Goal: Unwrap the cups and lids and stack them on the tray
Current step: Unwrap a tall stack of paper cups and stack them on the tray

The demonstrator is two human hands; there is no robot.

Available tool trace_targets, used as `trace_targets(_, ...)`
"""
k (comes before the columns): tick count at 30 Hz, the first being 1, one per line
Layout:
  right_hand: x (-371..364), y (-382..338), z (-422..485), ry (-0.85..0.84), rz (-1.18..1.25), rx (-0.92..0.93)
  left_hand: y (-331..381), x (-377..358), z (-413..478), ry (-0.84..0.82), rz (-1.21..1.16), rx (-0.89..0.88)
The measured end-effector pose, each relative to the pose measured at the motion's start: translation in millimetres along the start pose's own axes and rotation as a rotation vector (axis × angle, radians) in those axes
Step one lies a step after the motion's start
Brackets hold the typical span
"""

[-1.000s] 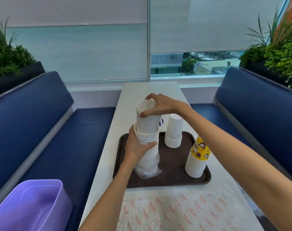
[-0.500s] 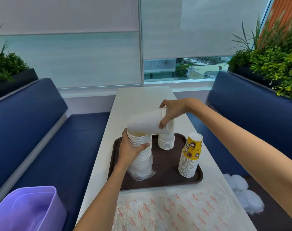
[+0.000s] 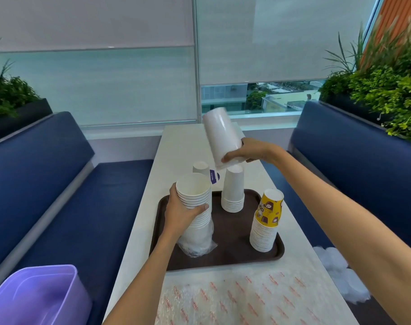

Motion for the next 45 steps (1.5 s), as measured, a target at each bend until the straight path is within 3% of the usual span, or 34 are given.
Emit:
trace_targets(4,1.9,16.7,15.4,0.347,0.303,0.007,1.5,-1.3,-2.0,-0.002,0.017,-0.014)
trace_targets(10,-24.3,55.6,40.9,0.586,0.257,-0.139,0.2,0.2,-4.4,0.009,0.024,-0.029)
trace_targets(17,-47.4,86.1,72.6,0.684,0.267,-0.181,-2.7,1.0,-0.7,0.008,0.037,-0.023)
trace_targets(26,-83.3,125.3,93.4,0.532,0.328,-0.333,-8.2,0.1,4.9,0.005,0.055,-0.026)
trace_targets(30,-86.7,131.7,85.6,0.592,0.376,-0.395,-8.5,-0.2,5.4,0.002,0.043,-0.031)
trace_targets(33,-73.0,113.3,73.1,0.754,0.395,-0.293,-5.5,-0.7,5.1,-0.008,0.035,-0.034)
trace_targets(37,-43.7,52.8,46.2,1.007,0.343,0.063,-5.0,-0.7,5.9,-0.013,0.027,-0.031)
trace_targets(40,-36.6,5.6,36.3,0.865,0.357,0.304,-5.8,-0.1,6.2,-0.009,0.015,-0.019)
trace_targets(43,-46.1,-30.3,32.6,0.474,0.208,0.398,-2.7,0.2,4.9,-0.012,0.012,-0.022)
trace_targets(45,-61.7,-41.5,30.4,0.181,0.048,0.356,-1.4,0.2,4.2,-0.004,0.007,-0.028)
Point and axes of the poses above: each hand's wrist, its own z-axis towards the middle knuckle, its own x-axis out of the back of the hand, y = z × x, the point moved 6 cm from there along z, towards the middle knuckle, and after that the axes turned 1 degree about y, right-handed, at the moved point
